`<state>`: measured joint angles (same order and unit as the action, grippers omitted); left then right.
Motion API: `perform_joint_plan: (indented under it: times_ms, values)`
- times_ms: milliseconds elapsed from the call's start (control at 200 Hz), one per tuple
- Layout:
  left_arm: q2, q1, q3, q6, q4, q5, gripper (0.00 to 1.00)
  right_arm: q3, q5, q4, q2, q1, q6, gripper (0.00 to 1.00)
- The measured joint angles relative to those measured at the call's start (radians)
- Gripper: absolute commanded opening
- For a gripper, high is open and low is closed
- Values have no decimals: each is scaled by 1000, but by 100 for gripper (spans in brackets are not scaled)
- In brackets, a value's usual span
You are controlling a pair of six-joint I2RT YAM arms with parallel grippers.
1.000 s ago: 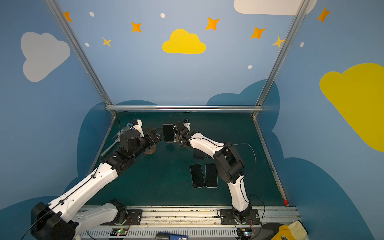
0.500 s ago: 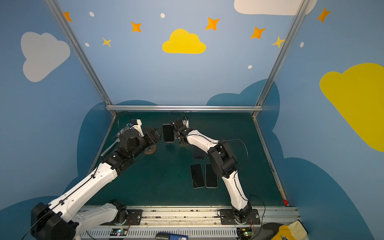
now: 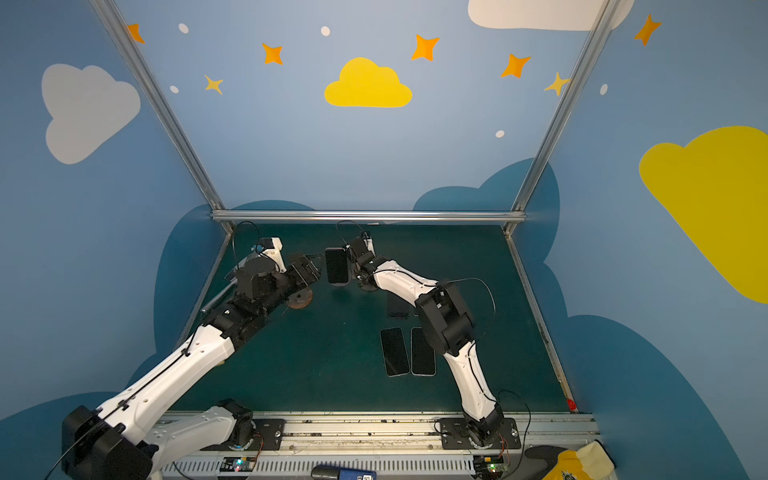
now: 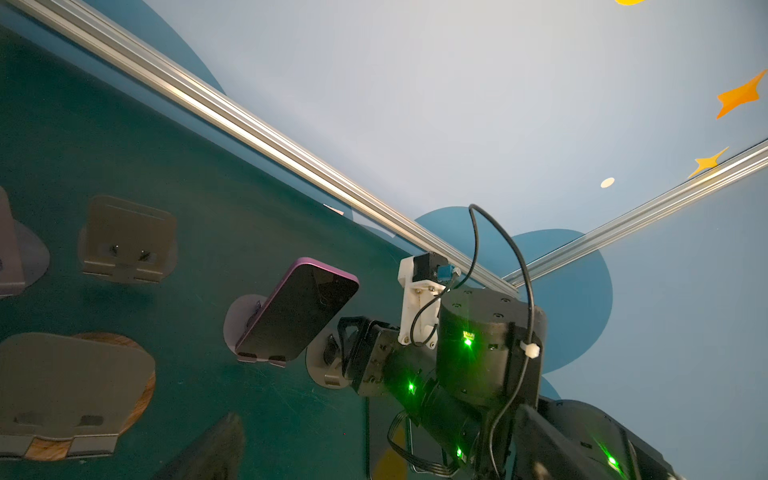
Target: Remove the phone from the phone stand
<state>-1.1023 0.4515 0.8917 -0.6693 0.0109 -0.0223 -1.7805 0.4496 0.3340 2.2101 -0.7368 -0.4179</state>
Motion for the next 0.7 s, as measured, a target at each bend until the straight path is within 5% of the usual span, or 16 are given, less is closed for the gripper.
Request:
perform_joint_plan:
  times_ms: [481,701]
  values:
    - [0,0,0,-1,-22,37,100,-145,-169,-64,115,133,140,61]
    - [-2,-2,0,0,-22,38,100,-166,-239,-65,141,146,195,76]
